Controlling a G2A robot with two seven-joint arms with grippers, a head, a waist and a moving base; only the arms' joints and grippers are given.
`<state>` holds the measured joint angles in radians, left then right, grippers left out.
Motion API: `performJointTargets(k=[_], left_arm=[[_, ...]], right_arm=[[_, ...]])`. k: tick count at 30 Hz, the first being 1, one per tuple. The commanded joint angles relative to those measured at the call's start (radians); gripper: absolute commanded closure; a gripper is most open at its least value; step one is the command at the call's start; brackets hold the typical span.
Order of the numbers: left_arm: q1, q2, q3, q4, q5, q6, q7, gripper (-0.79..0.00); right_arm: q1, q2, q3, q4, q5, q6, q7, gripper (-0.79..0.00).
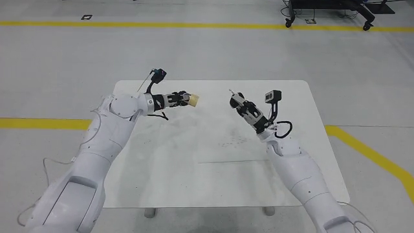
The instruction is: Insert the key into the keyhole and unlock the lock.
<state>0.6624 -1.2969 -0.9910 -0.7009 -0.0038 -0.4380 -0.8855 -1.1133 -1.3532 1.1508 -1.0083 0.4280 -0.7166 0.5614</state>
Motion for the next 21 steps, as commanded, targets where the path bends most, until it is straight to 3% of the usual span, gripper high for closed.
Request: performJointTargets(k=[1,5,8,13,21], left_arm=[[0.024,-0.003,-0.011,-0.015,-0.1,-0.022,-0.063,0.0],[0.025,-0.021,-0.014,0.002,-0.302,-0.046,-0.23,0.0],[0.0,-0.038,0.002,0.038,-0.37,-0.057,-0.293,0.0],[-0.044,-0.062,0.034,0.109,-0.4,-0.065,-0.335,0.0],[-0.101,-0.089,0.052,0.203,-0.444,-0.062,-0.374,0.0]], right_arm=[[0.011,-0.002,-0.013,-0.016,-0.093,0.0,-0.058,0.0],[0.026,-0.005,-0.024,-0.045,-0.243,-0.008,-0.146,0.0],[0.042,-0.006,-0.022,-0.055,-0.276,-0.02,-0.169,0.0],[0.097,-0.01,-0.025,-0.021,-0.33,-0.018,-0.188,0.0],[0.152,-0.022,-0.08,0.003,-0.393,0.026,-0.122,0.0]])
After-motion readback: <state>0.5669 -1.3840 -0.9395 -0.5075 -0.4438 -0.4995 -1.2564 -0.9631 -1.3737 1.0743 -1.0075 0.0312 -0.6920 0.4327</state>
